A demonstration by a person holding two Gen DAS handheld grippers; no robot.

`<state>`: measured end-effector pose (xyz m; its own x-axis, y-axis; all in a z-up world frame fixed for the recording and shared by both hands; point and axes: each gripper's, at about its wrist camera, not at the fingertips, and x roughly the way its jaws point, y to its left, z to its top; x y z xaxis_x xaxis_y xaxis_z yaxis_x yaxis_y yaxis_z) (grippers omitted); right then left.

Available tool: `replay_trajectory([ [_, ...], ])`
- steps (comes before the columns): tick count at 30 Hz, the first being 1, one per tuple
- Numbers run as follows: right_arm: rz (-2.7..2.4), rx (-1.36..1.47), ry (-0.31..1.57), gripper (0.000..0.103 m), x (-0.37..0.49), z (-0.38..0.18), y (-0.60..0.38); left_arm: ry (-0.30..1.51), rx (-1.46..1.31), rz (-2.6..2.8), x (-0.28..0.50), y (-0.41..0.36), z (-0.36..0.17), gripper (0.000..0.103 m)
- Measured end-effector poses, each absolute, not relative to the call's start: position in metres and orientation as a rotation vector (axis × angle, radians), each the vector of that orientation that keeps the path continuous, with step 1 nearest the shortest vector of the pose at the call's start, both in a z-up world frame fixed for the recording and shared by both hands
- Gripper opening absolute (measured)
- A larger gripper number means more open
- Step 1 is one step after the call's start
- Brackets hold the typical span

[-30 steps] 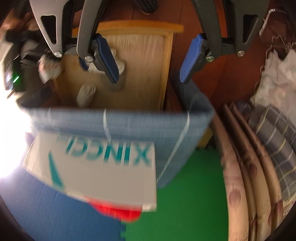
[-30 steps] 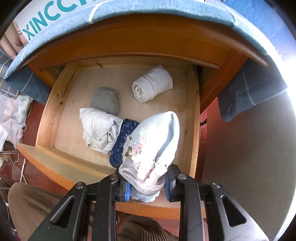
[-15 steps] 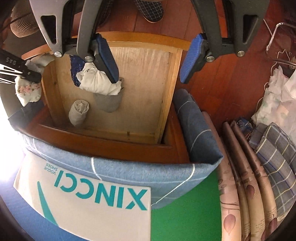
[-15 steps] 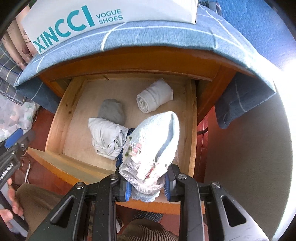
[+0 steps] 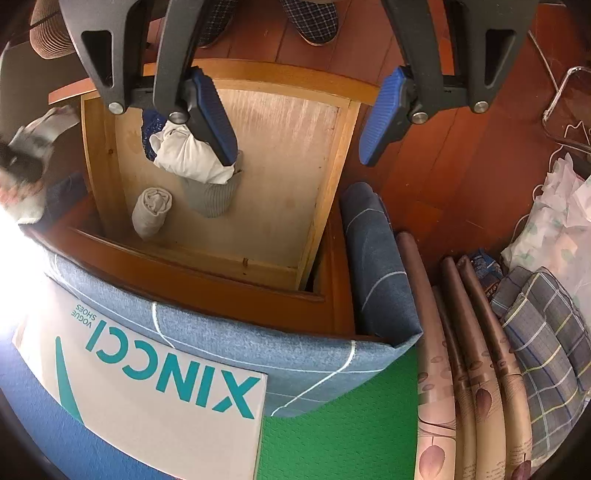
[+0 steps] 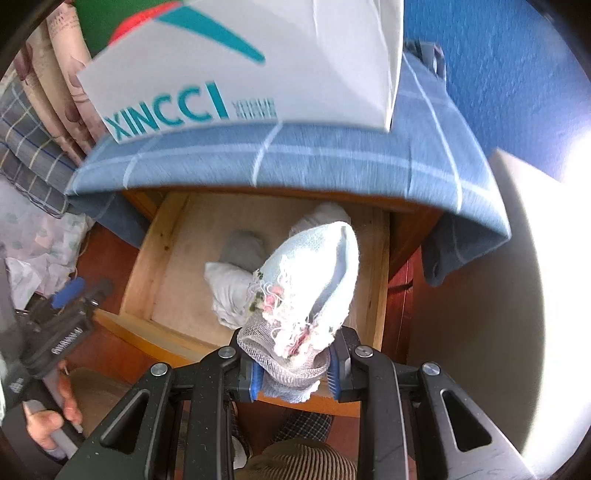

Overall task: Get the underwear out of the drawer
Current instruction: 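Carry the grey floral sock into the white box and open the right gripper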

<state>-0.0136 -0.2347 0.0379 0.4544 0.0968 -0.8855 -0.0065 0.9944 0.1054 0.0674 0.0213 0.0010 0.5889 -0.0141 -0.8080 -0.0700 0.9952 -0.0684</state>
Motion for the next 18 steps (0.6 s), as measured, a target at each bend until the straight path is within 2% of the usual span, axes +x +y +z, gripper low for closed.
replay_trajectory([
  [11,0.110,0.077,0.946,0.025,-0.007,0.133,-0.238,0.930,-0.096,0.035,0.065,0.021,0.003,0.070],
  [18,0.113,0.056,0.827,0.025,0.026,0.206,-0.230,0.930,-0.093,0.035,0.065,0.021,0.003,0.070],
])
